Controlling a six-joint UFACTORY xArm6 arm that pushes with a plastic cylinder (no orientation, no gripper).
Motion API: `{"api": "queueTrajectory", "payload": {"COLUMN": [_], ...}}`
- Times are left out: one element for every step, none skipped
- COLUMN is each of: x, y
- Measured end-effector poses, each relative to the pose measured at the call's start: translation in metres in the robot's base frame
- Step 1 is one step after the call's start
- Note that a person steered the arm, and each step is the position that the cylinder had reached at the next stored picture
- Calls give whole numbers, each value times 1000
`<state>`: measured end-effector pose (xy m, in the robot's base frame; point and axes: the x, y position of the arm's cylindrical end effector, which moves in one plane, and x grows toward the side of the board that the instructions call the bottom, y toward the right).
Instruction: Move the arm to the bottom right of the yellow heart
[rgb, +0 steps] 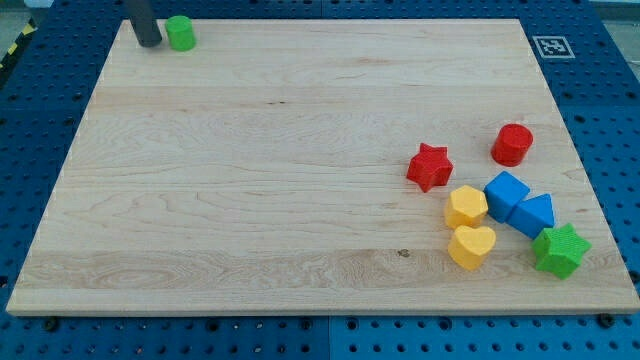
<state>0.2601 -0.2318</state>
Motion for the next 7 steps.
{"api": "queueTrajectory", "payload": {"x": [46,82,90,98,155,218,278], "y": [39,55,55,63,109,165,223]}}
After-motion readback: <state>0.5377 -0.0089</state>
